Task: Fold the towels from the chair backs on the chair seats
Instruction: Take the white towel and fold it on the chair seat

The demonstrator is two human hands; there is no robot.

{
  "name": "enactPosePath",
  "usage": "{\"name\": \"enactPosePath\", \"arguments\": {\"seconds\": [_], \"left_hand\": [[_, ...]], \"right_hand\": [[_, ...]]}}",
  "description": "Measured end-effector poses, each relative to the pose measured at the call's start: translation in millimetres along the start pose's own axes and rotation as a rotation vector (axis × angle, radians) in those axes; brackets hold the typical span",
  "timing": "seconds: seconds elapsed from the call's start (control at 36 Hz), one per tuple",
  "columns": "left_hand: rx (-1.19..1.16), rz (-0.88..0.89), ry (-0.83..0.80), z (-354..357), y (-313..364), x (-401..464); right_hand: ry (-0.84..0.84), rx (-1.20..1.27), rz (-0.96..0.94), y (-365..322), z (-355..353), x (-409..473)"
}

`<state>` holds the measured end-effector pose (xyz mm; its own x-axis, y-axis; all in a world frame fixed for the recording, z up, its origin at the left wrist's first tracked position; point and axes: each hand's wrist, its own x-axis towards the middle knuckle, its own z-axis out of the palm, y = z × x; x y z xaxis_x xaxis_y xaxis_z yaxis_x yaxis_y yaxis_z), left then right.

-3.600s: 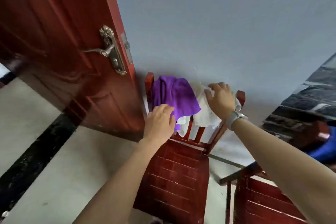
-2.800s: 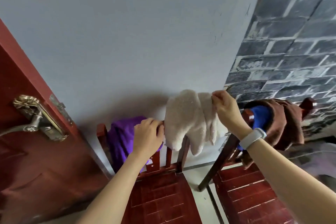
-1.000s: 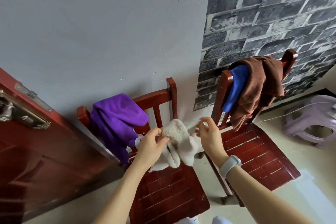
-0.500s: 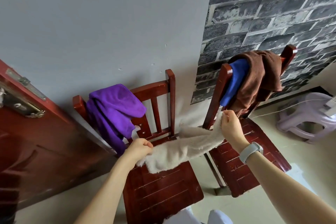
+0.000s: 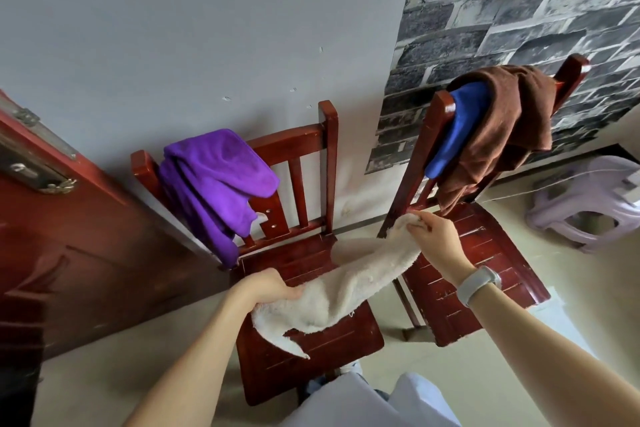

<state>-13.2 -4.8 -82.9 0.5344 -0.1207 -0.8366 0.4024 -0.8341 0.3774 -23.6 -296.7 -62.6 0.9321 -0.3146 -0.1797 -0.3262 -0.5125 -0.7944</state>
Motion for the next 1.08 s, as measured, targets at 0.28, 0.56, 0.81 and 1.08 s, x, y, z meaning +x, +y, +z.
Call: {"name": "enactPosePath", "arguments": {"seconds": [0.28,0.56,0.81,1.08], "left_hand": [[-0.135,0.418,0.611,12.7,-17.0,1.0],[-0.45,0.42,0.652,5.2,-6.4,-2.7],[-0.676,0.219,0.483,3.7,-4.9,2.3],[-0.463,0.441,0.679,-1.7,-27.7,-2.6]], "right_hand": [[0.211,-0.053,0.164,29.8,1.1,-6.1],[0.145,0.3,0.37,13.4,3.0,6.8],[-0.404,0.223,0.515,16.0,-9.1,-0.9],[-0.003,-0.22,0.267,44.7,-14.1,10.2]]}}
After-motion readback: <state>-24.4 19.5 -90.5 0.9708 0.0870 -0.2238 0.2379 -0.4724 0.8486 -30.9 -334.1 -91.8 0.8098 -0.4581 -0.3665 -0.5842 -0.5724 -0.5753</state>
